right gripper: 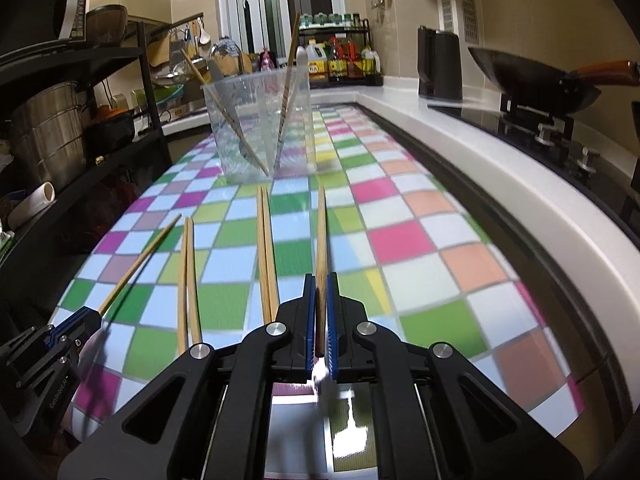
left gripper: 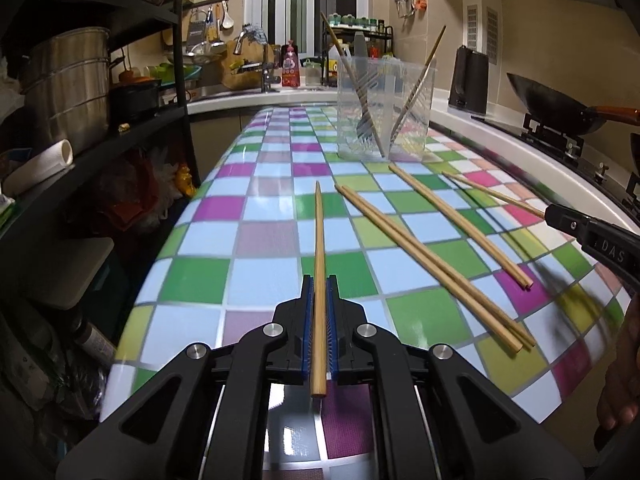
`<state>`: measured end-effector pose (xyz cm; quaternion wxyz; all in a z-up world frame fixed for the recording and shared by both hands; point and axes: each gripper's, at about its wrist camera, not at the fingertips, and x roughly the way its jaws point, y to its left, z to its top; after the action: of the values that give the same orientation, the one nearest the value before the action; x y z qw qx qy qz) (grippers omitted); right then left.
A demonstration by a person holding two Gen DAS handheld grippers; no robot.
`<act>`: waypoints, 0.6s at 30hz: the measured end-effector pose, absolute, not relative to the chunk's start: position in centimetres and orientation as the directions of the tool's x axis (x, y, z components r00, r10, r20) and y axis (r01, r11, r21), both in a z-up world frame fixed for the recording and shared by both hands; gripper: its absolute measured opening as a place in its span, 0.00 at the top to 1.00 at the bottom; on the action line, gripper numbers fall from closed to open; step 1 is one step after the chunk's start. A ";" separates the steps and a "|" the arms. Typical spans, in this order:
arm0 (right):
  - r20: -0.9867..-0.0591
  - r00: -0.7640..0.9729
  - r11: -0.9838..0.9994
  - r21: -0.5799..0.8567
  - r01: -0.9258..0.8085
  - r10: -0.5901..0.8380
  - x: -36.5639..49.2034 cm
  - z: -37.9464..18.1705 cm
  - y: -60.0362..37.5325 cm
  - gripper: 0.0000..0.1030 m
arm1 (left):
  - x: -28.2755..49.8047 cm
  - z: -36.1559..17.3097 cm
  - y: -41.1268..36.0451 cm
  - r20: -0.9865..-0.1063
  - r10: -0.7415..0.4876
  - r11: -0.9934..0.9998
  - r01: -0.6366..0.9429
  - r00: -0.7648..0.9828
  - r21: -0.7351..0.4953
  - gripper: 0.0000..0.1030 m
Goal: Organize utensils
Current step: 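Lift the held chopsticks off the mat with both tools, then carry both chopsticks upright with both tools over the clear holder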
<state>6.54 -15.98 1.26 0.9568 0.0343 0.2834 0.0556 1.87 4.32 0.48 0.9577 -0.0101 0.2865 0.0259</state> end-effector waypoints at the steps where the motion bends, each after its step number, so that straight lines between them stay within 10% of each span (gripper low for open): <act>1: -0.525 0.841 0.991 0.095 -0.089 0.126 6.5 1.8 -16.1 0.95 | 1.8 0.9 4.4 -0.538 0.043 0.999 -0.052 0.842 -0.002 0.94; 18: -0.344 0.933 0.994 0.041 -0.102 0.110 6.4 9.1 -17.6 0.95 | 1.1 7.0 4.7 -0.363 0.054 0.997 -0.029 0.930 0.074 0.94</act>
<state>6.40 -17.64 9.09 0.9829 0.0112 0.1755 0.0540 1.06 4.71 7.01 0.9818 0.0337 0.1858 0.0213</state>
